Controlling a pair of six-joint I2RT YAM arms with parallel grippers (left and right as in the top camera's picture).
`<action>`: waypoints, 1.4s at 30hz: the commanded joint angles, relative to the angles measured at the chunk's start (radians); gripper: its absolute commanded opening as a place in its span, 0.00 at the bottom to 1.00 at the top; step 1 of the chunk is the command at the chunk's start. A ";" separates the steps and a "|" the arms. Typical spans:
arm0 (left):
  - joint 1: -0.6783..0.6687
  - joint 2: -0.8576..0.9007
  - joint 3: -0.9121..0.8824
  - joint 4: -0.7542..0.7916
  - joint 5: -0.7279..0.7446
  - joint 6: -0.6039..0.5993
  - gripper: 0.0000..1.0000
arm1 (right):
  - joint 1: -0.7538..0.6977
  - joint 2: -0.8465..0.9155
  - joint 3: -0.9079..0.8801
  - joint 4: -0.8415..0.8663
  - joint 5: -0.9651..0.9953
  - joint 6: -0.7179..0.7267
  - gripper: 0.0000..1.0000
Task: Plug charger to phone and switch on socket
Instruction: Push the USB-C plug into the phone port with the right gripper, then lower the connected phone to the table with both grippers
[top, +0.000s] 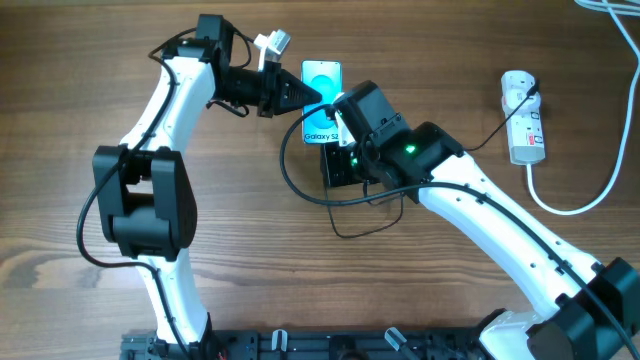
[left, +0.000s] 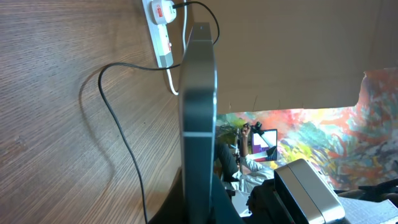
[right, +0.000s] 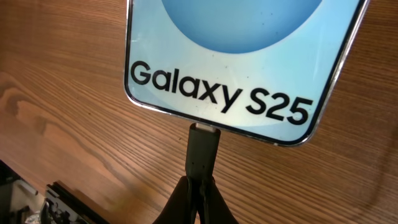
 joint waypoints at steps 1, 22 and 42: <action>-0.035 -0.037 0.003 -0.018 0.010 0.023 0.04 | -0.022 0.012 0.023 0.060 0.082 -0.021 0.04; -0.031 -0.037 0.003 -0.024 -0.311 -0.076 0.04 | -0.029 0.011 0.100 -0.100 0.039 0.035 0.80; -0.161 0.117 -0.035 0.111 -0.523 -0.196 0.04 | -0.029 0.012 0.089 -0.196 0.027 0.139 1.00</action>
